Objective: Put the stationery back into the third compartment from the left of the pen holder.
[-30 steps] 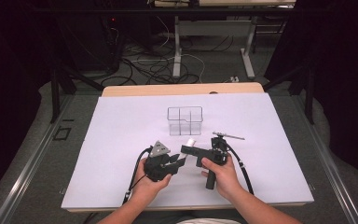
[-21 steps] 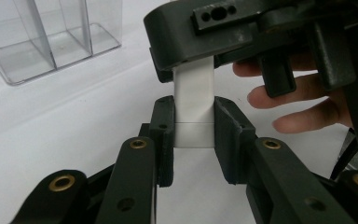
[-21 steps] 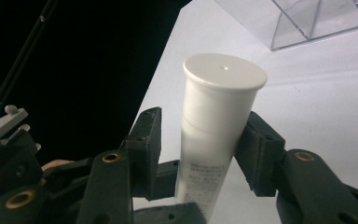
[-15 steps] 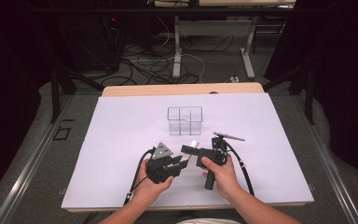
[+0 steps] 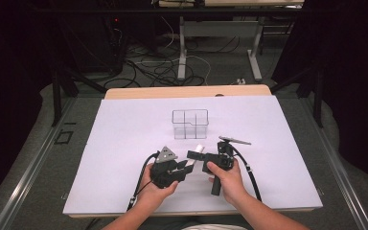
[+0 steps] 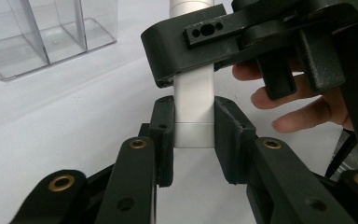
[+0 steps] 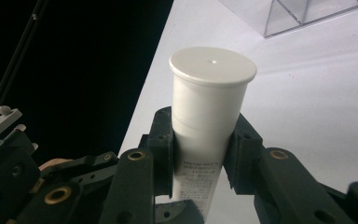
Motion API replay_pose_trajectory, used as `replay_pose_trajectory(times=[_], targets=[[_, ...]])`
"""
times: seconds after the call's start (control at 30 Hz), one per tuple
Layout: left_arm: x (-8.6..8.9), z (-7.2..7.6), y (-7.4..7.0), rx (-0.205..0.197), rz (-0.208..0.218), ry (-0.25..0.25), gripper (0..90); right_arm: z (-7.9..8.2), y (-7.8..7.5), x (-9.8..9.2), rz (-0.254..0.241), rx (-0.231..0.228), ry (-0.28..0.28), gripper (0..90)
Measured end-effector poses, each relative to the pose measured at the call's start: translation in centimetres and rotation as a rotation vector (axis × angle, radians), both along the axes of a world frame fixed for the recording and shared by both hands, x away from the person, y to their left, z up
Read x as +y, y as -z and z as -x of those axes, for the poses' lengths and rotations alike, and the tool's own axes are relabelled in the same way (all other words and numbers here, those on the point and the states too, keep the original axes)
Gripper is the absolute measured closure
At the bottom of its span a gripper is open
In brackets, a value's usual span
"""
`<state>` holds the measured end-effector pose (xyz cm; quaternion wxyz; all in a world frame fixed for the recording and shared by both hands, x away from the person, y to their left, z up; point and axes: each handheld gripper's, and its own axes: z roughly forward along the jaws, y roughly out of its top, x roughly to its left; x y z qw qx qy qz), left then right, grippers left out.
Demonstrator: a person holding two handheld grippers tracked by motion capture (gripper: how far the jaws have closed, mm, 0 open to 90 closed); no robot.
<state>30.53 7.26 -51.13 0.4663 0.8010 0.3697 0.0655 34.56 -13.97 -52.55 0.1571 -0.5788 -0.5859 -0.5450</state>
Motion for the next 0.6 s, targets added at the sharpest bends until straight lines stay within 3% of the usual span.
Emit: replay_pose_trajectory(times=[0.1,0.23,0.5,0.6], targets=[[0.02,-0.1,0.07,0.021,0.014,0.005,70.3,0.0,0.03,0.02,0.003,-0.003,-0.004,67.8],[0.03,-0.21,0.22,0.06,0.023,-0.002,62.9,0.01,-0.06,0.01,0.012,-0.017,0.003,67.9],[0.13,-0.48,0.55,0.069,0.023,-0.014,53.8,-0.24,-0.15,-0.36,0.028,-0.032,0.017,67.9],[0.16,-0.57,0.65,0.071,0.006,-0.02,50.4,-0.34,-0.18,-0.55,0.036,-0.046,0.023,67.9]])
